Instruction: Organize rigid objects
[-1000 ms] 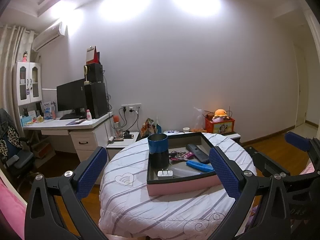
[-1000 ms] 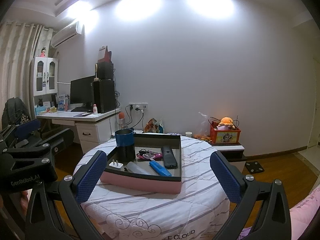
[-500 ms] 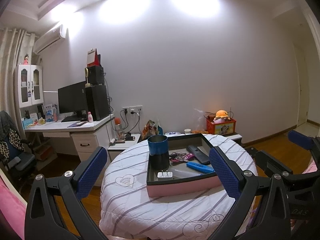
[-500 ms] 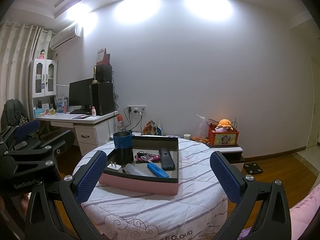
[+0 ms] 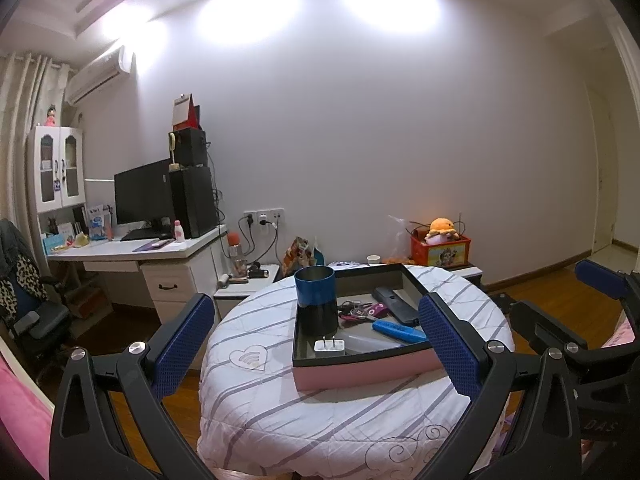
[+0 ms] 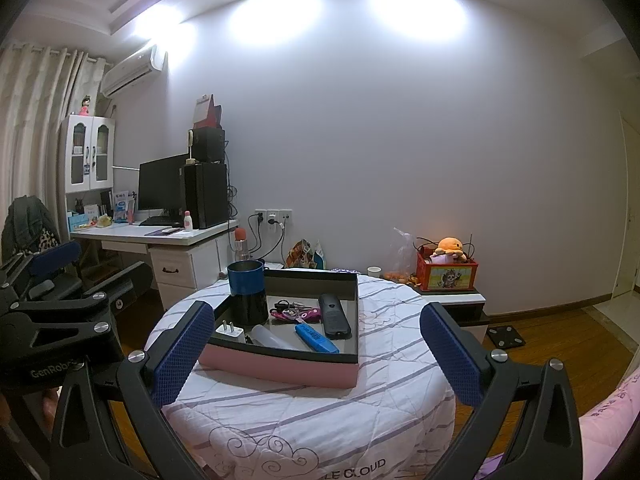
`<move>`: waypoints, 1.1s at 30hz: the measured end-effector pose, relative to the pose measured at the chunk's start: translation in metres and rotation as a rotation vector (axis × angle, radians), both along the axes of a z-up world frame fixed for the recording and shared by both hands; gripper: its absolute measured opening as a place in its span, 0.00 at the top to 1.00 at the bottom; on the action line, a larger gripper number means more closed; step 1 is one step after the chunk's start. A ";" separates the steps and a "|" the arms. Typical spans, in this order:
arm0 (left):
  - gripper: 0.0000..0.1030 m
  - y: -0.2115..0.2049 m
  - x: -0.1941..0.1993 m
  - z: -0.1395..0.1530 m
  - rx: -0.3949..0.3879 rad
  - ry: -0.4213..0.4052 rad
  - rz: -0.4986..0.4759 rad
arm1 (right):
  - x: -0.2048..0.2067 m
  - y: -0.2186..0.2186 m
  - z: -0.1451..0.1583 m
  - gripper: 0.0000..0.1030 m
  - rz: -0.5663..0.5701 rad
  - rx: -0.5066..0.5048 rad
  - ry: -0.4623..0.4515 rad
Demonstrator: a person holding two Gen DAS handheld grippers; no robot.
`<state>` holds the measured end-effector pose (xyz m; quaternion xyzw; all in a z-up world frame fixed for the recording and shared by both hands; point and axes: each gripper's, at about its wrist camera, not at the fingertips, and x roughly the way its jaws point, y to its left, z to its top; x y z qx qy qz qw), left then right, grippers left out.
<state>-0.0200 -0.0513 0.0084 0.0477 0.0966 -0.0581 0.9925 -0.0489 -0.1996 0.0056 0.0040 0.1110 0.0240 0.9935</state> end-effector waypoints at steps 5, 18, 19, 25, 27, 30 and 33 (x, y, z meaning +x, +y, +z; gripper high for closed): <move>0.00 0.001 0.000 -0.001 -0.005 -0.001 0.001 | 0.002 0.001 0.000 0.00 0.005 -0.003 0.004; 0.00 0.004 0.001 -0.001 -0.007 0.003 0.000 | 0.005 0.002 -0.002 0.00 0.014 -0.008 0.010; 0.00 0.005 0.001 -0.001 -0.007 0.003 0.000 | 0.005 0.002 -0.002 0.00 0.013 -0.009 0.010; 0.00 0.005 0.002 -0.003 -0.005 0.005 0.002 | 0.005 0.003 -0.003 0.00 0.015 -0.010 0.015; 0.00 0.006 0.002 -0.004 -0.007 0.002 0.004 | 0.006 0.003 -0.005 0.00 0.016 -0.010 0.018; 0.00 0.007 0.001 -0.006 -0.013 -0.005 0.003 | 0.007 0.003 -0.006 0.00 0.019 -0.010 0.023; 0.00 0.009 0.002 -0.008 -0.016 0.006 -0.007 | 0.008 0.003 -0.006 0.00 0.019 -0.014 0.024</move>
